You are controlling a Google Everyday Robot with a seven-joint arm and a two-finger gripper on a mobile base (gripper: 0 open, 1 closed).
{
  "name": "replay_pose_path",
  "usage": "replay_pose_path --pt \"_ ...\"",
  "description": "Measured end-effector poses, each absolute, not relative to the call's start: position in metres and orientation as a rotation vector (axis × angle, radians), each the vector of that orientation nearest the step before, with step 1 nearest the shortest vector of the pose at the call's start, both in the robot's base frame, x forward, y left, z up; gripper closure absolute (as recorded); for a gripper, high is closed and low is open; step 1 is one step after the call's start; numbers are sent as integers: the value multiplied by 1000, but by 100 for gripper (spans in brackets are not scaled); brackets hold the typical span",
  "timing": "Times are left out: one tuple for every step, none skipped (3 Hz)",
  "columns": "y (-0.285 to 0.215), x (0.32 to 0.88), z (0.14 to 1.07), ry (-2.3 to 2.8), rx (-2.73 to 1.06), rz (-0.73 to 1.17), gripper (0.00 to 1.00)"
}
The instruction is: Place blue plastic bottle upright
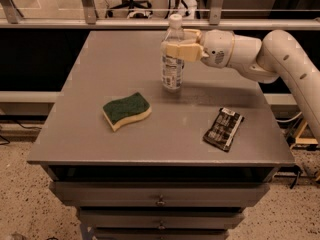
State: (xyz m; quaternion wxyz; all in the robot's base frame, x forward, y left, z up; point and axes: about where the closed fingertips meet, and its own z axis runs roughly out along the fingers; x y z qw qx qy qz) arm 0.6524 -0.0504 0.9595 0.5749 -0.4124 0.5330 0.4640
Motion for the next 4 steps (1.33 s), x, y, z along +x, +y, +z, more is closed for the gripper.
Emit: replay_pose_path --pt "-56 653 959 1236 -932 1127 5" --pt "-64 653 964 1226 -927 1128 0" --pt "-92 650 973 1256 -938 1048 0" --pt "-134 644 981 1274 -923 962 0"
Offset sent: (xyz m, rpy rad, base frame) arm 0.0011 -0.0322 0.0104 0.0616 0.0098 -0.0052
